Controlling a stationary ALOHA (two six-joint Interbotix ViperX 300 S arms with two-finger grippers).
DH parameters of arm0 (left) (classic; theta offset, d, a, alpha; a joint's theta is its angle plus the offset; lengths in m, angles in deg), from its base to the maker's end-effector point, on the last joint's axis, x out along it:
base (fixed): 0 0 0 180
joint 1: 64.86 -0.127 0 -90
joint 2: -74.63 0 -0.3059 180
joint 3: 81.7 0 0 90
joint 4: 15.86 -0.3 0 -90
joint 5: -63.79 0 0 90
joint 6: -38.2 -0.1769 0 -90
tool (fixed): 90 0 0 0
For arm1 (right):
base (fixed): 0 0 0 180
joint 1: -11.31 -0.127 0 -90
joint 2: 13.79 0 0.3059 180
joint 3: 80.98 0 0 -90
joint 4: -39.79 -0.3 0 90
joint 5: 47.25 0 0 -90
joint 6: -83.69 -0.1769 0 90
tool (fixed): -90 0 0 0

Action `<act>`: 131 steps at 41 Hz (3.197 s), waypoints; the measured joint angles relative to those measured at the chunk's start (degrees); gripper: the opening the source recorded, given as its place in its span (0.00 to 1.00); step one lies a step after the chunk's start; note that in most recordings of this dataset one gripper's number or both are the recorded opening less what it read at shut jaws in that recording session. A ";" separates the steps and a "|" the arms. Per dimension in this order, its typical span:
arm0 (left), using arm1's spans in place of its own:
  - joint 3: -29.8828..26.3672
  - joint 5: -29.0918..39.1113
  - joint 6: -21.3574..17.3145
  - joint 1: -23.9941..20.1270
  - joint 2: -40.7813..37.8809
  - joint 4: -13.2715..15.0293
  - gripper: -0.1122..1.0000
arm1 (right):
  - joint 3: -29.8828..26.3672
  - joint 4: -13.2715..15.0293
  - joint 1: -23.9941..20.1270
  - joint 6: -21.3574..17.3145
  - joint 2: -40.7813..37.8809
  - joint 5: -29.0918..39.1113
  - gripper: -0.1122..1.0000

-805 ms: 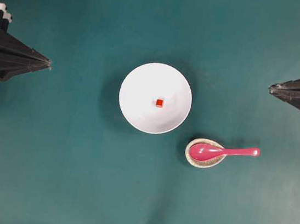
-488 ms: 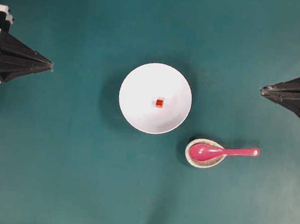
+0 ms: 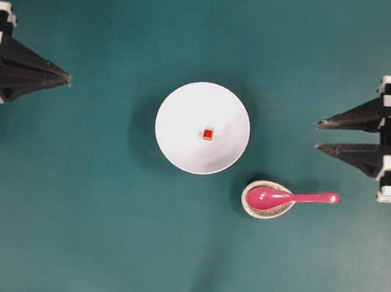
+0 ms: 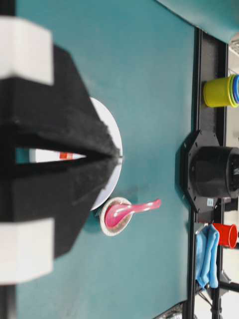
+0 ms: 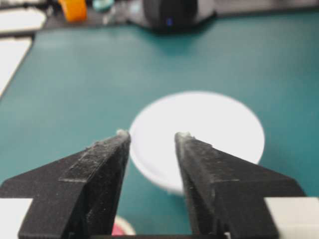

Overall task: Grip the spoon and scoop the red block from the bowl with right arm.
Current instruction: 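Move the right gripper toward the pink spoon handle in the spoon rest, then close the right gripper on the pink spoon handle and lift it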

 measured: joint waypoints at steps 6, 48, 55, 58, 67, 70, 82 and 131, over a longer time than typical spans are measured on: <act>0.00 -0.53 0.97 -0.18 0.00 0.00 0.10 | 2.64 -0.70 -1.41 -2.37 -3.25 -0.44 0.54; 0.00 -0.44 1.93 -0.26 0.00 0.00 0.10 | 13.54 -9.40 -15.47 -4.66 -22.59 -18.98 0.54; 0.00 -0.35 1.93 -0.26 -0.09 0.00 0.10 | 13.45 -10.55 -17.14 -4.66 -26.28 -21.36 0.54; 0.00 -0.26 1.85 -0.26 0.00 0.00 0.10 | 13.18 -11.43 -18.28 -4.66 -28.56 -22.06 0.54; 0.00 0.44 1.85 -0.35 -0.09 0.00 0.10 | 12.66 -13.62 -20.21 -4.66 -33.66 -25.49 0.54; 0.00 0.70 1.85 -0.35 0.00 0.00 0.10 | 12.48 -14.06 -20.30 -4.57 -34.72 -27.07 0.54; 0.00 0.70 1.85 -0.70 -0.09 0.00 0.10 | 12.30 -15.21 -20.30 -4.31 -34.98 -28.30 0.54; 0.00 2.37 1.85 -1.23 -0.09 0.00 0.10 | 11.95 -15.64 -20.30 -2.99 -34.37 -28.04 0.31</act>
